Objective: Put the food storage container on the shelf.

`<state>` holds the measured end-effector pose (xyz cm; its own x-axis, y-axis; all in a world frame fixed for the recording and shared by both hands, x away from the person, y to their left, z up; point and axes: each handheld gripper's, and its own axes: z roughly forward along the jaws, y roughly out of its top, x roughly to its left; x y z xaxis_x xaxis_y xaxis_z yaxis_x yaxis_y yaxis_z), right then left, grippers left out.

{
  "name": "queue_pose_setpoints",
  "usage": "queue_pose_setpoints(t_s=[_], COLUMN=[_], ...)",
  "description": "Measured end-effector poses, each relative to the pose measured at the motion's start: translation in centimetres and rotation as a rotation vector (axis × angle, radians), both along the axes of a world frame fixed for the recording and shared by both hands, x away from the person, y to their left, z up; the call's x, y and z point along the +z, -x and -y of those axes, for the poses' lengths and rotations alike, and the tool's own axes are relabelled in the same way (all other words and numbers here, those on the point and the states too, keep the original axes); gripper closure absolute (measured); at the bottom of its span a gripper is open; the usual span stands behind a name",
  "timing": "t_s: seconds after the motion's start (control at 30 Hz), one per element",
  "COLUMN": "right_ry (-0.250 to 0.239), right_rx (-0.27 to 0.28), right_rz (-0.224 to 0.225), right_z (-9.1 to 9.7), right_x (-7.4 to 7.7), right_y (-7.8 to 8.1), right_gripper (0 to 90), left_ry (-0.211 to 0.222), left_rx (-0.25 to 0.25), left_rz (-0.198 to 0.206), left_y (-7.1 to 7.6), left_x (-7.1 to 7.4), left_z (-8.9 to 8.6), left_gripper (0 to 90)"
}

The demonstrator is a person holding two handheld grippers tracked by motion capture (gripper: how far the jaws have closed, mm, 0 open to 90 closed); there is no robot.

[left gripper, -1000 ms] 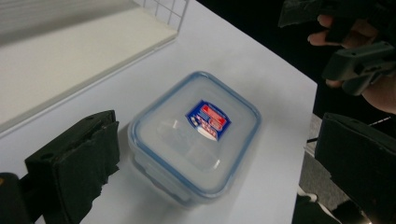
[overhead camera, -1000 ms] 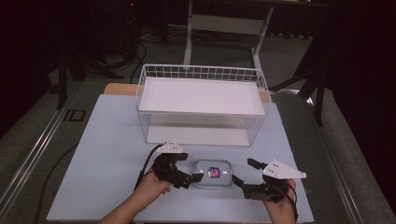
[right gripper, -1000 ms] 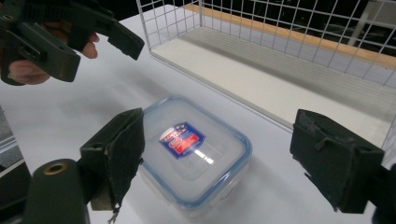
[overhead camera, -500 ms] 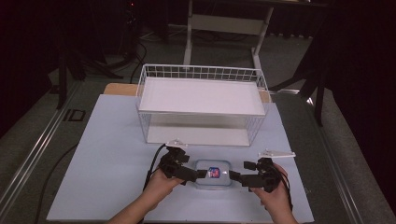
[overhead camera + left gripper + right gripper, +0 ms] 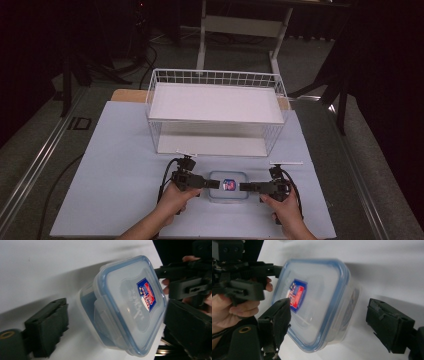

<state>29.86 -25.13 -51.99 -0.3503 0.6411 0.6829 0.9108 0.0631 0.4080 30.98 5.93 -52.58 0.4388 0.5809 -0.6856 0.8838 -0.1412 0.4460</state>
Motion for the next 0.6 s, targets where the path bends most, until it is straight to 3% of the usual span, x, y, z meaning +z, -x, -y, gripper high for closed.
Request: queue_pose_setpoints(t_s=[0.13, 0.17, 0.27, 0.37, 0.43, 0.57, 0.6], right_ry=[-0.036, -0.064, -0.080, -0.080, -0.077, -0.064, -0.057], right_rx=[-0.008, -0.007, -0.009, -0.010, -0.002, -0.001, 0.001], right_rz=[-0.065, -0.091, -0.115, -0.129, -0.138, -0.126, -0.117], right_z=[0.0, 0.0, 0.0, 0.1, 0.2, 0.1, 0.1], right_x=[-0.8, -1.2, -1.2, -1.1, -1.0, -0.8, -0.8], right_y=[-0.3, -0.5, -0.6, -0.6, -0.6, -0.2, -0.2], right_gripper=[25.9, 32.8, 36.9, 38.7, 40.6, 41.6, 41.8], left_ry=[0.012, 0.015, 0.018, 0.033, 0.038, 0.009, -0.010], left_rx=[0.018, 0.012, 0.006, -0.005, -0.005, -0.022, -0.027], left_rz=[-0.023, -0.024, -0.048, -0.060, -0.076, -0.075, -0.060], left_y=[-0.1, -0.1, -0.2, 0.0, 0.2, 0.2, 0.3], left_x=[-0.5, -0.5, -0.7, -1.0, -1.1, -0.7, -0.3], left_z=[-0.1, -0.1, 0.0, 0.2, 0.4, 0.5, 0.5], left_gripper=[15.2, 16.0, 21.6, 29.3, 28.6, 30.4, 32.9])
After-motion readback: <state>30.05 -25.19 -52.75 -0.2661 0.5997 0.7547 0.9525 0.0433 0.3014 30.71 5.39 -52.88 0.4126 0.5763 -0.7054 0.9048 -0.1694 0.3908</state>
